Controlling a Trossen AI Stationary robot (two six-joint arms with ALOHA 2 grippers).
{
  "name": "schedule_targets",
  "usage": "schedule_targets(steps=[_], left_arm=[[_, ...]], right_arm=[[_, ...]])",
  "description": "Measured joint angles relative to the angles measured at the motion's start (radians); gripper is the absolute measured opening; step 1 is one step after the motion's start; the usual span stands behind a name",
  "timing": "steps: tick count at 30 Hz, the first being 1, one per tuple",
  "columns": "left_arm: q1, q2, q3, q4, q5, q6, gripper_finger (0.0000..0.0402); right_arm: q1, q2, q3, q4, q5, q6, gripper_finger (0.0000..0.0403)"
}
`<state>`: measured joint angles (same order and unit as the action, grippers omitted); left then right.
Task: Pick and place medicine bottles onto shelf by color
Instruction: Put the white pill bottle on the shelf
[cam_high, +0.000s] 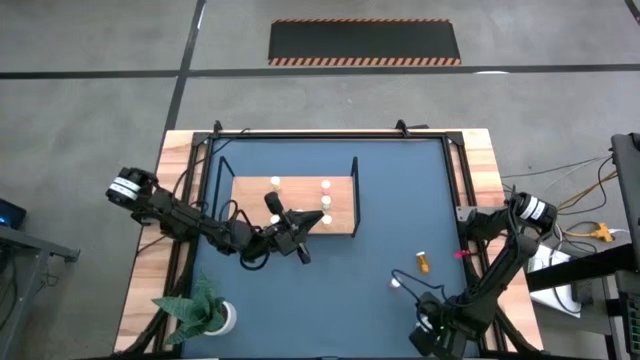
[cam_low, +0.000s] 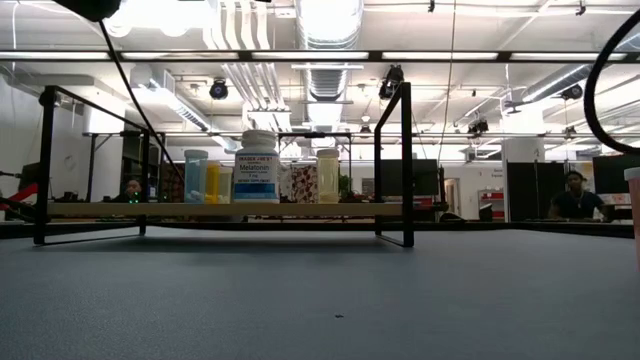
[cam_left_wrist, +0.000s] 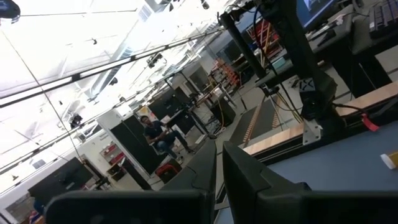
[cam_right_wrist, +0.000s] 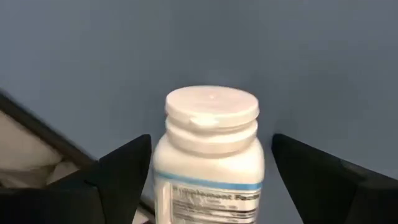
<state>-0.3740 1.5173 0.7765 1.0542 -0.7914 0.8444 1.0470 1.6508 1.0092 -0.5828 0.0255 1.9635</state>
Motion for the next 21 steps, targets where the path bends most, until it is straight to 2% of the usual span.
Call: schedule_targets(steps=[3,8,12,14,17,21], left_arm=[[0.000,0.000,0.000,0.000,0.000,0.000,0.0010],[-0.003,0.000,0.000,0.000,0.000,0.000,0.0010],[-0.010,0.000,0.000,-0.001,0.001,0.000,0.0010],[-0.015,0.000,0.000,-0.001,0.001,0.000,0.0010],[-0.028,0.000,0.000,-0.001,0.014,-0.001,0.0010],[-0.049,0.000,0.000,-0.012,0.092,-0.005,0.0010]], right_arm=[[0.000,0.007,0.001,-0.006,0.003,-0.022,0.0300],[0.000,-0.009,-0.001,-0.014,0.088,-0.068,0.0219],[0.000,-0.040,-0.002,-0.019,0.219,-0.153,0.0212],[0.000,-0.061,-0.002,-0.021,0.312,-0.206,0.0212],[-0.007,-0.098,-0.002,-0.023,0.504,-0.314,0.0212],[-0.021,-0.161,-0.002,-0.003,0.732,-0.560,0.0212]])
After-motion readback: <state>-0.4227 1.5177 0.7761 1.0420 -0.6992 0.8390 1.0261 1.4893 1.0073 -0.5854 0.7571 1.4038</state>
